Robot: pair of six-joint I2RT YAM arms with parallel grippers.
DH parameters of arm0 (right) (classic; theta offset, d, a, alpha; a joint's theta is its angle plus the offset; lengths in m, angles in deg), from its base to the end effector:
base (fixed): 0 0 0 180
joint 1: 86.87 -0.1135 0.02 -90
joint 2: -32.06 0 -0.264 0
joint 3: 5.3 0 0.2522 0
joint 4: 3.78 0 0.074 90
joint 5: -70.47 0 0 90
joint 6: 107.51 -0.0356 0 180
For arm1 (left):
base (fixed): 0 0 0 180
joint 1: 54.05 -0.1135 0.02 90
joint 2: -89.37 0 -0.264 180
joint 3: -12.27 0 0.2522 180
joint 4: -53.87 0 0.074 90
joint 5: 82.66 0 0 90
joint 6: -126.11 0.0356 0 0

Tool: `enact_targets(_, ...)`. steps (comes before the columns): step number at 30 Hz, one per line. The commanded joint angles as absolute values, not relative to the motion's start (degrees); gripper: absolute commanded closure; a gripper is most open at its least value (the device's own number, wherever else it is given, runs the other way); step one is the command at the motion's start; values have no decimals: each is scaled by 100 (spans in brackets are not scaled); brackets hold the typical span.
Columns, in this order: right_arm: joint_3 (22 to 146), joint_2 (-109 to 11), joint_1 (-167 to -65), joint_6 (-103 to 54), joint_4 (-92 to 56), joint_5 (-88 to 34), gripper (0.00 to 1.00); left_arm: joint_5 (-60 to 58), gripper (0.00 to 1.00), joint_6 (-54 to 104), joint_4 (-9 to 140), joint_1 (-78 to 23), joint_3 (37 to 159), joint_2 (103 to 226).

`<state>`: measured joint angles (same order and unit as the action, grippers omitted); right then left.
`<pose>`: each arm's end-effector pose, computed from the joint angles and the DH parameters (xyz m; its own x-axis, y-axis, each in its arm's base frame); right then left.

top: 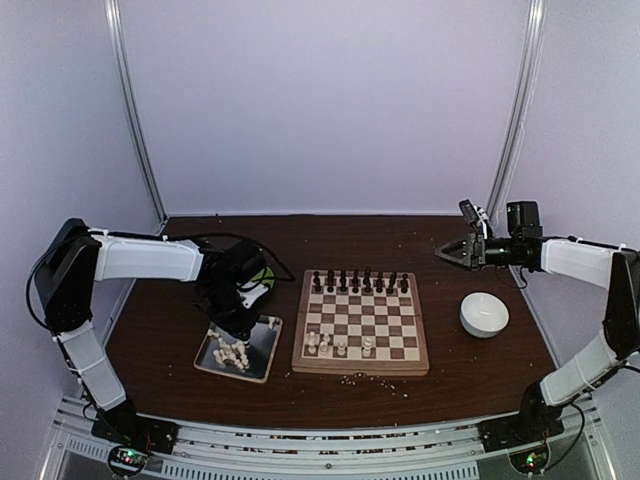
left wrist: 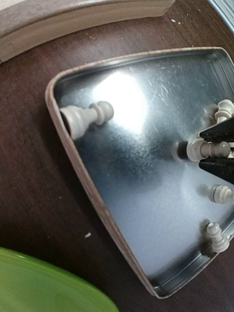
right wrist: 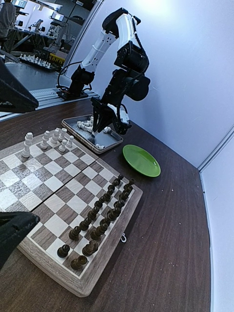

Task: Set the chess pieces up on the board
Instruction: Pick up the pawn from the storage box, then place the pawn on c2.

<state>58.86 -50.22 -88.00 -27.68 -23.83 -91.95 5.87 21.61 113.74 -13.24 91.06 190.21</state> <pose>0.2901 0.0397 0.2443 -0.7415 0.0387 -0.6698 -0.6343 0.2848 0.7187 0.2407 -0.2090 0.1696 -0.8898 0.4376 -0.1297 0.4475 0.8923 -0.0598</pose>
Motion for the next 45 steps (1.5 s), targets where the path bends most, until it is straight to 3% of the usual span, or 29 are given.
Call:
enact_targets(1, 6023, -4994, -8760, -2639, -2379, -9248, 31, -161, 99, 2244, 10722, -1389, 9126, 18993)
enact_targets(22, 6015, -4965, -8757, -2621, -2391, -9271, 31, -1432, 99, 1838, 9506, -1489, 9089, 18777)
enact_targets(39, 6043, -4769, -8741, -2529, -2496, -9278, 31, -650, 99, 3008, 11472, -321, 12817, 20701)
enact_targets(45, 6072, -4757, -8731, -2507, -2530, -9312, 31, -350, 98, 3251, 11957, -44, 13375, 21124)
